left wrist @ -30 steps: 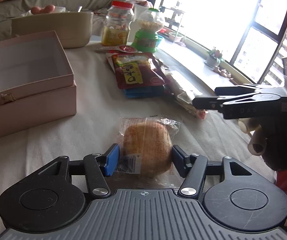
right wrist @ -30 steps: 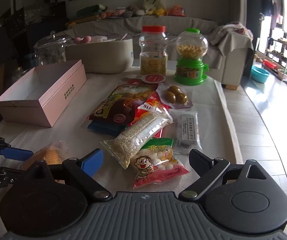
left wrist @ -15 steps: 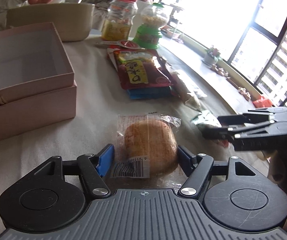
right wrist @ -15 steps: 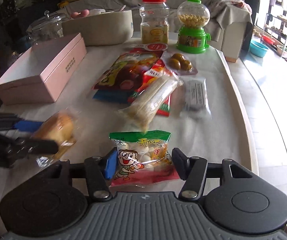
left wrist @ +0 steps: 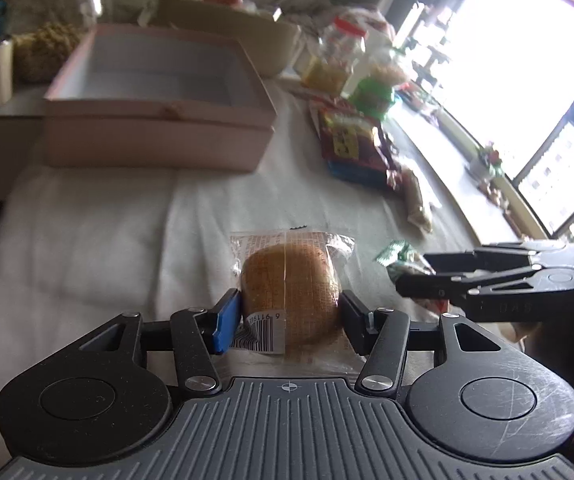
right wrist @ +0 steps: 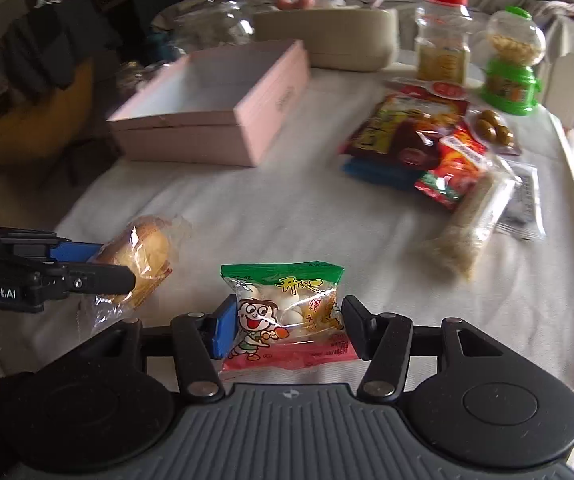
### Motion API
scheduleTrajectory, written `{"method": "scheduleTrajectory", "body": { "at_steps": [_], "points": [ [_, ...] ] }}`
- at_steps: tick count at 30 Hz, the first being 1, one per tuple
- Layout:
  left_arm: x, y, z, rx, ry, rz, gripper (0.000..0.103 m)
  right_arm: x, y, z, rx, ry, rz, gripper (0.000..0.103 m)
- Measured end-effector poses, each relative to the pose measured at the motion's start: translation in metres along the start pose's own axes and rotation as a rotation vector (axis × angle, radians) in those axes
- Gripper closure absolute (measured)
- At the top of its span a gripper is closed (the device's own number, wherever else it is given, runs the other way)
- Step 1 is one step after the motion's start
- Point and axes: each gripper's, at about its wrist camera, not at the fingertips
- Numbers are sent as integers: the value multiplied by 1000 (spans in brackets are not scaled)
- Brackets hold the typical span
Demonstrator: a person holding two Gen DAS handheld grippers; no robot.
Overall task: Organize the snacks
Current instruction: 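Grasp the white-and-green candy bag with the right tool while the left carries the bun, then drop the bun and candy bag into the pink box with both tools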
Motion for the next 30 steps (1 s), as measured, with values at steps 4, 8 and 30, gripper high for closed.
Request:
{"method": "scheduleTrajectory", "body": {
  "at_steps": [4,8,30],
  "points": [
    [-14,-25,-43,113,6,31,44,-32,-12,-25,113,-2,-27,48],
    [-26,-85,-82,223,-4,80,44,-61,-58,-62,298,16,-52,48],
    [-140,-210,71,99,-62,-76,44,-52,-219,114,112,-31,25,37]
  ]
}}
Point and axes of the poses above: each gripper's, at about its wrist camera, not at the fingertips, and z roughly the way its jaws point, x to its right, y to its underside, and after that the axes turned 1 degree about y, right-handed
